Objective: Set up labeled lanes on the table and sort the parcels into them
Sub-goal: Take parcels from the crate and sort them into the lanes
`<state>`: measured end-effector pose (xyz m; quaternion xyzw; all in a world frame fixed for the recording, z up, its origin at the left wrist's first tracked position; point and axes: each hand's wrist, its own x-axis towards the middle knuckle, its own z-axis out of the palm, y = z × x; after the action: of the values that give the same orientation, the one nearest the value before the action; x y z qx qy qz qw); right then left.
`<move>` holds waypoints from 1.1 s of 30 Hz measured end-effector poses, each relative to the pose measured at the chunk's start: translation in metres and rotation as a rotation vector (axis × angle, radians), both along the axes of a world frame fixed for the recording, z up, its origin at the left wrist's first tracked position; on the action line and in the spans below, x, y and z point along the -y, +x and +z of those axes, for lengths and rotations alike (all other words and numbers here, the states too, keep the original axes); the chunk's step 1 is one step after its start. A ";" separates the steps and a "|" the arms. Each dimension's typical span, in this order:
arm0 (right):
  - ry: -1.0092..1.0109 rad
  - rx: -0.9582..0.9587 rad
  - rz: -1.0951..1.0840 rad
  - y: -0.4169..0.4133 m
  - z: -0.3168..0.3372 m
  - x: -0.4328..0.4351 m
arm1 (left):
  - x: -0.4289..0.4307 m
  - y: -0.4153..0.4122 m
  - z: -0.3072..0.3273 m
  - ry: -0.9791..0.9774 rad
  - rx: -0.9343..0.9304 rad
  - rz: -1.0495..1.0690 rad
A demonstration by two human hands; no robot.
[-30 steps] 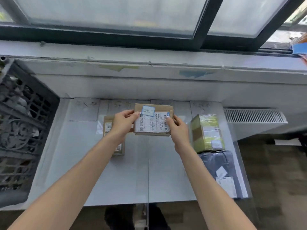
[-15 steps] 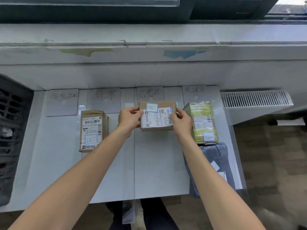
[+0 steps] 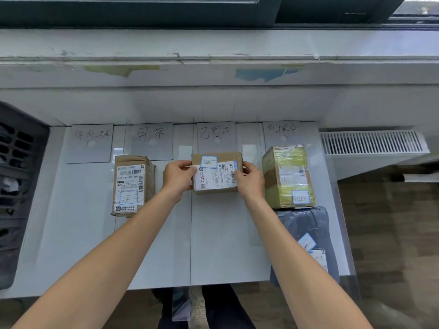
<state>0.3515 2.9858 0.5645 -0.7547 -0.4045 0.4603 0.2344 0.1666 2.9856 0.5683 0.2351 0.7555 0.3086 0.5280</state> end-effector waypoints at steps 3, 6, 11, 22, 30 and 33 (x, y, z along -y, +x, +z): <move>0.005 0.012 0.011 0.000 0.000 0.001 | 0.000 0.000 -0.001 0.007 -0.026 -0.005; -0.014 0.039 0.030 0.000 0.005 0.001 | 0.000 0.000 0.001 0.023 -0.072 -0.044; 0.174 0.207 0.136 -0.010 0.026 0.001 | -0.002 -0.013 0.024 0.117 -0.314 -0.139; 0.529 0.621 0.758 -0.135 0.092 0.000 | 0.036 -0.135 0.100 0.351 -1.253 -0.729; 0.690 0.631 0.961 -0.278 0.158 0.041 | 0.105 -0.264 0.176 0.264 -1.439 -0.631; 0.787 0.599 1.025 -0.346 0.183 0.064 | 0.140 -0.317 0.210 0.236 -1.497 -0.553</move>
<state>0.0055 2.9215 0.7472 -0.4230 -0.8916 0.1053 0.1222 -0.1501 2.8458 0.7784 0.6123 0.7856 0.0053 -0.0891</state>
